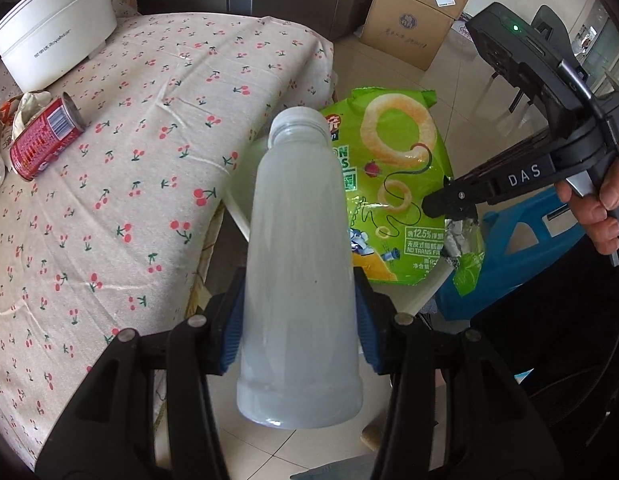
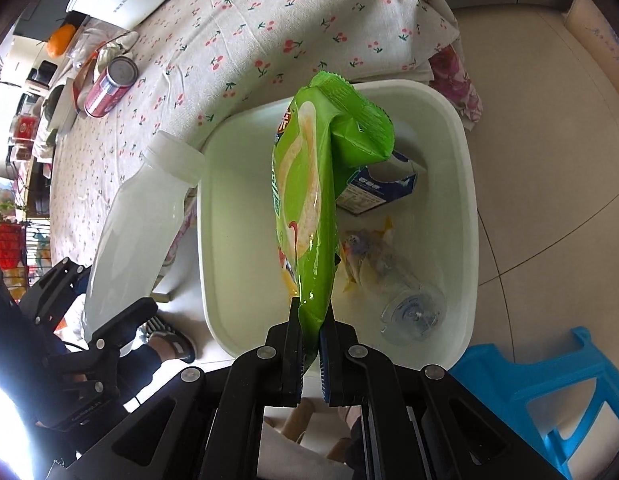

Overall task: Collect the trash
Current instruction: 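Carry the green bag and milk bottle toward the white bin, then open both tools to drop the green bag and milk bottle into the bin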

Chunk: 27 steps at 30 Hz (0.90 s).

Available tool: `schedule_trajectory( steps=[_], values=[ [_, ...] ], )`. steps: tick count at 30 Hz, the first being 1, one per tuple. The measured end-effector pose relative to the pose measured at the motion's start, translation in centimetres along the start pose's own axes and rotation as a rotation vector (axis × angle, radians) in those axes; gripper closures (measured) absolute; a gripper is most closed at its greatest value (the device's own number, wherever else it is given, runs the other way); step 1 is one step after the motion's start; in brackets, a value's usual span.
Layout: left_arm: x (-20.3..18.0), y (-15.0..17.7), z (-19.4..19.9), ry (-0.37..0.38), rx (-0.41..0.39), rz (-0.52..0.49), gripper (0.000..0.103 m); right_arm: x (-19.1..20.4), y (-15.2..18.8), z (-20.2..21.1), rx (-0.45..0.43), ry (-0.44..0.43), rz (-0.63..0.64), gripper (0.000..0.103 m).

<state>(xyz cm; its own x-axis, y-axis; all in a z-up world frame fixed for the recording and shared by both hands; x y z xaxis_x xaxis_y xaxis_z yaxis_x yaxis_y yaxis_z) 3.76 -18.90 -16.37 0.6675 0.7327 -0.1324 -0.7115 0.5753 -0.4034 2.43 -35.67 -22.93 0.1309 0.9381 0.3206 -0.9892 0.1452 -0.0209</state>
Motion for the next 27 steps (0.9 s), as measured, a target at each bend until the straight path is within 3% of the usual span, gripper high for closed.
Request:
schedule_trajectory(
  steps=[7, 10, 11, 13, 15, 27],
  values=[
    [-0.2, -0.1, -0.5, 0.003, 0.011, -0.009, 0.052, 0.3, 0.8, -0.4, 0.041, -0.023, -0.002, 0.095],
    [-0.3, -0.1, -0.6, 0.005, 0.019, -0.009, 0.052, 0.0, 0.8, -0.1, 0.032, -0.013, -0.021, 0.089],
    [-0.3, -0.2, -0.7, 0.006, 0.022, -0.010, 0.052, -0.3, 0.8, 0.2, 0.025, -0.013, -0.040, 0.086],
    [-0.4, -0.2, -0.9, 0.008, 0.029, -0.009, 0.052, -0.9, 0.6, 0.9, 0.003, 0.001, -0.067, 0.057],
    [-0.5, -0.3, -1.1, 0.013, 0.035, -0.005, 0.052, -1.4, 0.5, 1.8, -0.029, 0.013, -0.082, 0.047],
    [-1.1, -1.8, -3.0, 0.059, 0.031, -0.005, 0.052, -3.3, -0.2, 4.8, -0.125, 0.053, -0.127, 0.040]
  ],
)
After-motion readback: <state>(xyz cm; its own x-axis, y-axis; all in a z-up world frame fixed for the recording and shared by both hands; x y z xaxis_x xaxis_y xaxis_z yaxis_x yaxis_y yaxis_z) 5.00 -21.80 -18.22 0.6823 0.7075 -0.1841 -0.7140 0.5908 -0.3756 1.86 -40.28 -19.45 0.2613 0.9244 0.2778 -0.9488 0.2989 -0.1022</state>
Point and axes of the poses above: each gripper's, at about its wrist camera, not at the fingertips, and z roughly against the way its jaws point, x to its left, y to its underside, the point moved 6 cm from there along -z, roughly the way its jaws point
